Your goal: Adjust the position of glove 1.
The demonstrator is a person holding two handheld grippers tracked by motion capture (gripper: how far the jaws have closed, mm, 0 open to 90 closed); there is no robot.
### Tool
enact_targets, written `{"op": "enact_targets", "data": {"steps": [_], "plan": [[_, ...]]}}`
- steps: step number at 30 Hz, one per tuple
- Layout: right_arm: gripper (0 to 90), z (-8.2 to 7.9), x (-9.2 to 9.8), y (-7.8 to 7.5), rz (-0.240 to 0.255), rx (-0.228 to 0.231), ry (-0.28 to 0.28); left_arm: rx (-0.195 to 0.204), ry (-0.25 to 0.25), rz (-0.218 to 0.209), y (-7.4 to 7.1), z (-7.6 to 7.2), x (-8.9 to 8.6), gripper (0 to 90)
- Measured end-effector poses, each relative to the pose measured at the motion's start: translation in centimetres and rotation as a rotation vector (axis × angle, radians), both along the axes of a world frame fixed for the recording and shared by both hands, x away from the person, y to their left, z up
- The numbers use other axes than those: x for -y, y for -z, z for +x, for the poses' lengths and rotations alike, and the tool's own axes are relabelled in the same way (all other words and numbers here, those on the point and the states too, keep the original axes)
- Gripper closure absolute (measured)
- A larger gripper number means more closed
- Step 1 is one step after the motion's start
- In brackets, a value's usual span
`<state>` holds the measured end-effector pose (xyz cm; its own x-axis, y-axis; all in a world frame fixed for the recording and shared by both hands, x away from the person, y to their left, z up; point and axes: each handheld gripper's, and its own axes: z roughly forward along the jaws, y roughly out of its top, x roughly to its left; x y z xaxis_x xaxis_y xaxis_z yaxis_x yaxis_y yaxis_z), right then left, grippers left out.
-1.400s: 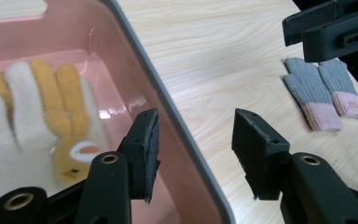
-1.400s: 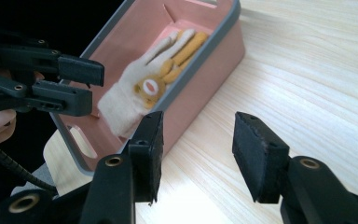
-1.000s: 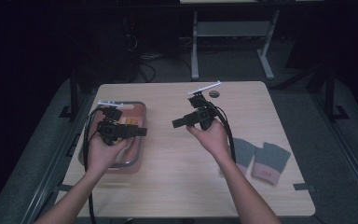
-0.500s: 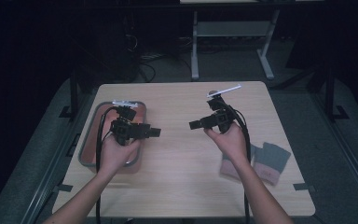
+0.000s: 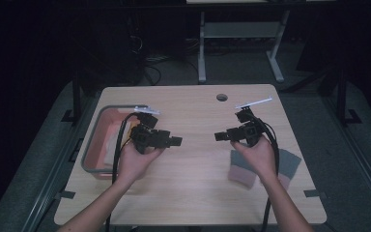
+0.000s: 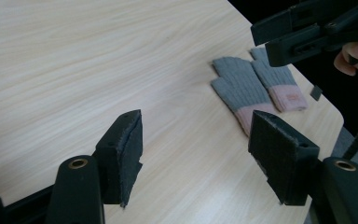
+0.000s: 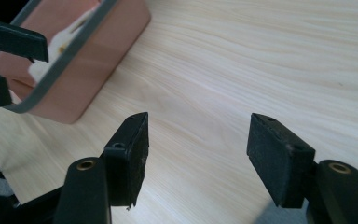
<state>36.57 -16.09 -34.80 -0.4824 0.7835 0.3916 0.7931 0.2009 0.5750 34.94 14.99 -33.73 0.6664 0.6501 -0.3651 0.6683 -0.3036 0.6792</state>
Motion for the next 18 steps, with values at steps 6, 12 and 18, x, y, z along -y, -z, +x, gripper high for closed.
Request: {"op": "enact_targets", "data": {"steps": [6,12,18], "plan": [[37.6,-0.5,2.0,0.9,-0.009,-0.005,0.022,0.006,0.029,-0.006,0.3,-0.2,1.4,33.9],[37.2,-1.2,3.8,1.6,-0.025,-0.009,0.041,0.011,0.05,-0.012,0.6,-0.5,2.7,33.1],[37.3,-1.8,5.4,2.3,-0.043,-0.013,0.061,0.015,0.073,-0.016,1.0,-0.8,4.0,32.5]]}}
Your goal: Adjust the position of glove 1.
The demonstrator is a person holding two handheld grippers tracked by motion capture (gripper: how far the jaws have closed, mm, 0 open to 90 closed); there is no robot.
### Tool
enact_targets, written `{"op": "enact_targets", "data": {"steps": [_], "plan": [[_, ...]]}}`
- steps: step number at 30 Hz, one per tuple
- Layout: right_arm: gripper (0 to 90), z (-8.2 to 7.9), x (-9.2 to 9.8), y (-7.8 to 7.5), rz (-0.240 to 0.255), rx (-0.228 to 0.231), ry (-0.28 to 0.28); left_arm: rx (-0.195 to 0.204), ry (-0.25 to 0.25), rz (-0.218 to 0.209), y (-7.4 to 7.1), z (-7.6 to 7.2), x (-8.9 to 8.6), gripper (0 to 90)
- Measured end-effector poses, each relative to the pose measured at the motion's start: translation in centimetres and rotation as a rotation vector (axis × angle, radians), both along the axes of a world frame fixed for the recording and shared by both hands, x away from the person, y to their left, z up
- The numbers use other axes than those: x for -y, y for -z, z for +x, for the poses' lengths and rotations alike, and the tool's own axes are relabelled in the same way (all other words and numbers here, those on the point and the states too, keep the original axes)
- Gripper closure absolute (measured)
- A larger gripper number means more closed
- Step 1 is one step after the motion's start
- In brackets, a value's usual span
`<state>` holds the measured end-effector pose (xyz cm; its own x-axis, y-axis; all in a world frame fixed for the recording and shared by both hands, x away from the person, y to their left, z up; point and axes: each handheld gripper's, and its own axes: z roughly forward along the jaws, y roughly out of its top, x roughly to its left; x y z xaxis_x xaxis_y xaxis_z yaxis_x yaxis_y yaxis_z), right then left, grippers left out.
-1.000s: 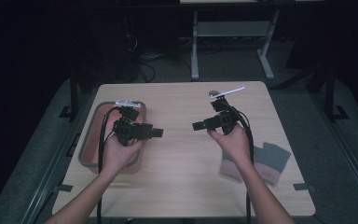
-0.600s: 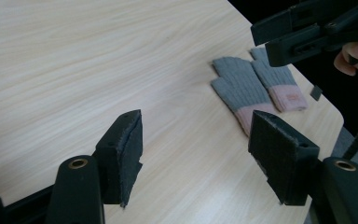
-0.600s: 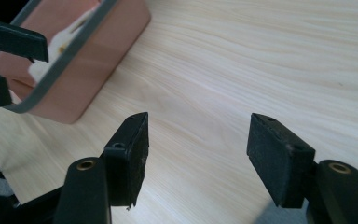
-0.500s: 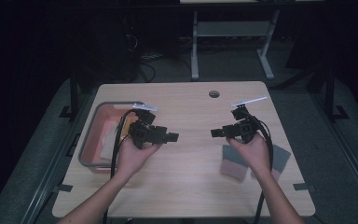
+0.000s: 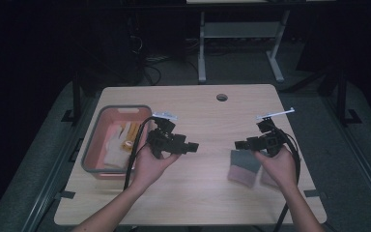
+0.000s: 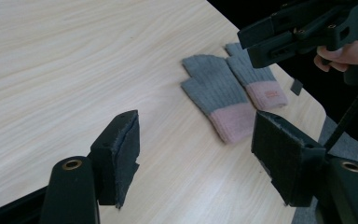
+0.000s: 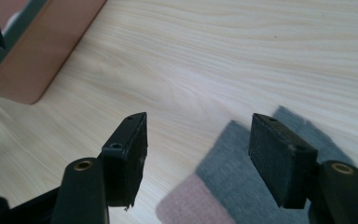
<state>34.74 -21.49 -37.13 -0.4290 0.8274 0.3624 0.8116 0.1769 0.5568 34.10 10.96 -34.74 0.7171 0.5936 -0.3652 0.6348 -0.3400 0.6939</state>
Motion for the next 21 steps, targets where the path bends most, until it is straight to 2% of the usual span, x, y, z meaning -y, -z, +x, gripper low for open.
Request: {"op": "enact_targets", "data": {"steps": [10,15,21], "plan": [[37.4,-1.1,2.7,1.7,-0.035,-0.023,0.04,0.005,0.037,-0.014,0.8,-0.4,2.1,32.1],[36.8,-1.7,4.1,2.3,-0.018,-0.025,0.067,-0.001,0.057,-0.015,1.2,-0.6,3.1,32.0],[36.9,-2.6,5.6,3.0,-0.043,-0.033,0.097,0.005,0.075,-0.013,1.5,-1.0,4.0,31.7]]}}
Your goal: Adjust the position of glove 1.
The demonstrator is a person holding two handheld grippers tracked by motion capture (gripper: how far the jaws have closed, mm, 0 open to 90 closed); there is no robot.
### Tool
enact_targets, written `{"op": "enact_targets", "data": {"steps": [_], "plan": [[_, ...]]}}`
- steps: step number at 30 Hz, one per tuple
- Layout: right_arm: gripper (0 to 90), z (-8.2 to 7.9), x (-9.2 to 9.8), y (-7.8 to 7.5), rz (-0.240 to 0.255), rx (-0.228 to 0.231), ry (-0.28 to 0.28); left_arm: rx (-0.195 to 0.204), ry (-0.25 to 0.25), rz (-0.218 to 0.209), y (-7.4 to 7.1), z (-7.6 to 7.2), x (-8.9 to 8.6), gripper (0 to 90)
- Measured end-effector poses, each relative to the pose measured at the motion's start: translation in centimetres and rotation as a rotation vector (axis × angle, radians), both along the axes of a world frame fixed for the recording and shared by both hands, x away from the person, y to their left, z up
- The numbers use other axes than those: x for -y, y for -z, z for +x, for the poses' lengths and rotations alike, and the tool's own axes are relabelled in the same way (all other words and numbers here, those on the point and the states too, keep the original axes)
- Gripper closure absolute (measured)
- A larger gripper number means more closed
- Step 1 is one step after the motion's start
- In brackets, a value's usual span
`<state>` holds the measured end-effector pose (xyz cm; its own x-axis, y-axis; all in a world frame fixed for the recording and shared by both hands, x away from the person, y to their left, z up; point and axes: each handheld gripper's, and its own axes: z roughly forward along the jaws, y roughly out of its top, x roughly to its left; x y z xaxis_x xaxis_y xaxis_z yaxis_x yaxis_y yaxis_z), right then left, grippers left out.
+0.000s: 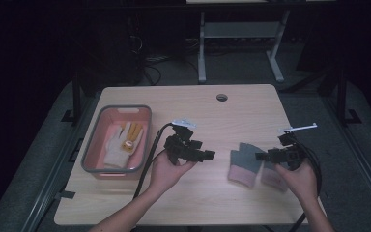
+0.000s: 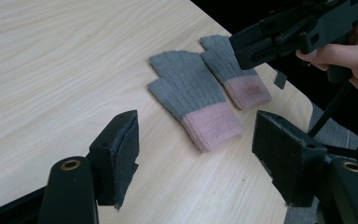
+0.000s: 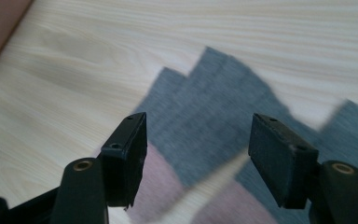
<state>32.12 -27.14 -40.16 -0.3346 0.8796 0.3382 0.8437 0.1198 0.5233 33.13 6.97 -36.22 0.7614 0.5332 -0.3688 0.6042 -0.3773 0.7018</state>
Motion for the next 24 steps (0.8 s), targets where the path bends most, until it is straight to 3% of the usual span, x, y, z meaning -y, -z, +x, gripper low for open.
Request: {"op": "enact_targets", "data": {"steps": [9,13,18,24], "plan": [[39.0,-1.5,2.3,1.9,-0.056,0.002,0.043,-0.007,0.013,0.007,0.6,-0.4,0.8,31.7],[39.2,-1.8,3.1,2.7,-0.058,-0.007,0.063,-0.004,0.024,0.017,0.8,-0.6,1.1,30.9],[39.9,-2.2,3.5,3.3,-0.124,-0.002,0.054,-0.01,0.031,0.012,1.0,-0.8,1.6,30.5],[40.9,-2.6,4.0,3.9,-0.157,-0.007,0.063,-0.016,0.039,0.011,1.4,-0.9,1.9,30.2]]}}
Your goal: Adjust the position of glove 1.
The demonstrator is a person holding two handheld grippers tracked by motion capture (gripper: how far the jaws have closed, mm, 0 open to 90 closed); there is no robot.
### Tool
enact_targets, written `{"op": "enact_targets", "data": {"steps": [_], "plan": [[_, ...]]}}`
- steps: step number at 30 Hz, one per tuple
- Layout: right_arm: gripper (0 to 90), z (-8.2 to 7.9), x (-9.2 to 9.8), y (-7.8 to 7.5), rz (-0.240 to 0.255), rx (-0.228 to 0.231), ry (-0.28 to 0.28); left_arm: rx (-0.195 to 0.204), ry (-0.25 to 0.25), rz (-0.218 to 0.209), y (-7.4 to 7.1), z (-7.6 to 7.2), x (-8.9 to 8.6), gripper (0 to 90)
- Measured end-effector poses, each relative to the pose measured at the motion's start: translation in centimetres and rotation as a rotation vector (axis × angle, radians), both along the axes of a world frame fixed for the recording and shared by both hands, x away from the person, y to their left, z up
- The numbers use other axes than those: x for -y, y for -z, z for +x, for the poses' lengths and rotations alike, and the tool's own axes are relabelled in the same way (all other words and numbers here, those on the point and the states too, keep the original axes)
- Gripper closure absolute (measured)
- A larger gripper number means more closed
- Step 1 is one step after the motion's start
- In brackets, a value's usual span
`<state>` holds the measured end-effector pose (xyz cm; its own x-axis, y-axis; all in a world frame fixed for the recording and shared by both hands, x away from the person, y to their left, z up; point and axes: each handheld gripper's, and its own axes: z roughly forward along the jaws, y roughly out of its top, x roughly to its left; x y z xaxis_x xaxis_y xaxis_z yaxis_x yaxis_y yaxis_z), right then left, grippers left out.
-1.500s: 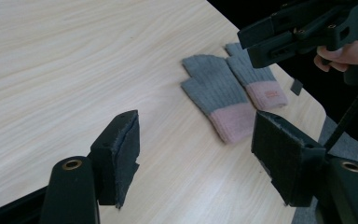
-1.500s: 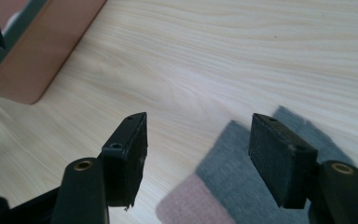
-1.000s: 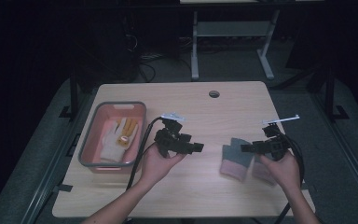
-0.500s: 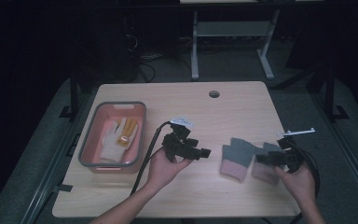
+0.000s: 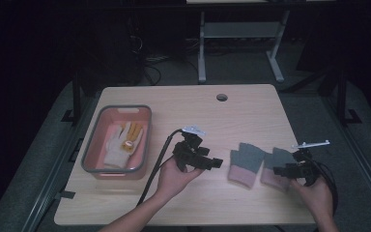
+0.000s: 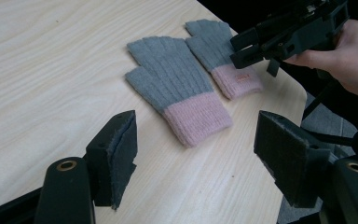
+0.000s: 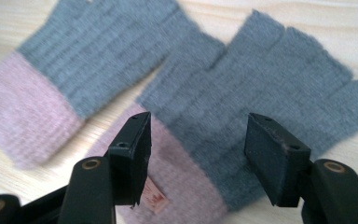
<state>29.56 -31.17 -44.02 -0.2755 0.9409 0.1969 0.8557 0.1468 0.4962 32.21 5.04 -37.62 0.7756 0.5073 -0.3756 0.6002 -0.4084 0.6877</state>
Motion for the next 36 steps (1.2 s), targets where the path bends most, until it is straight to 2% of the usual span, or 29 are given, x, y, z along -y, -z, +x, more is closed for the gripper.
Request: {"op": "enact_targets", "data": {"steps": [3,13,19,27,36], "plan": [[41.5,-0.1,0.0,0.3,-0.017,-0.007,0.001,-0.006,0.001,0.004,0.3,-0.1,0.2,30.0],[46.6,-0.3,-0.7,0.9,-0.074,0.019,-0.032,-0.015,0.01,0.004,0.8,-0.1,0.5,30.0],[51.4,-0.6,-0.7,1.1,-0.059,0.029,-0.017,-0.016,0.013,0.004,0.8,-0.3,0.7,30.0],[58.9,-0.1,-0.7,0.9,-0.043,-0.007,-0.024,-0.012,0.008,-0.005,0.8,-0.4,0.8,30.7],[76.1,0.2,-0.2,0.9,0.023,-0.044,-0.015,-0.011,0.007,-0.003,0.9,-0.4,0.8,31.2]]}}
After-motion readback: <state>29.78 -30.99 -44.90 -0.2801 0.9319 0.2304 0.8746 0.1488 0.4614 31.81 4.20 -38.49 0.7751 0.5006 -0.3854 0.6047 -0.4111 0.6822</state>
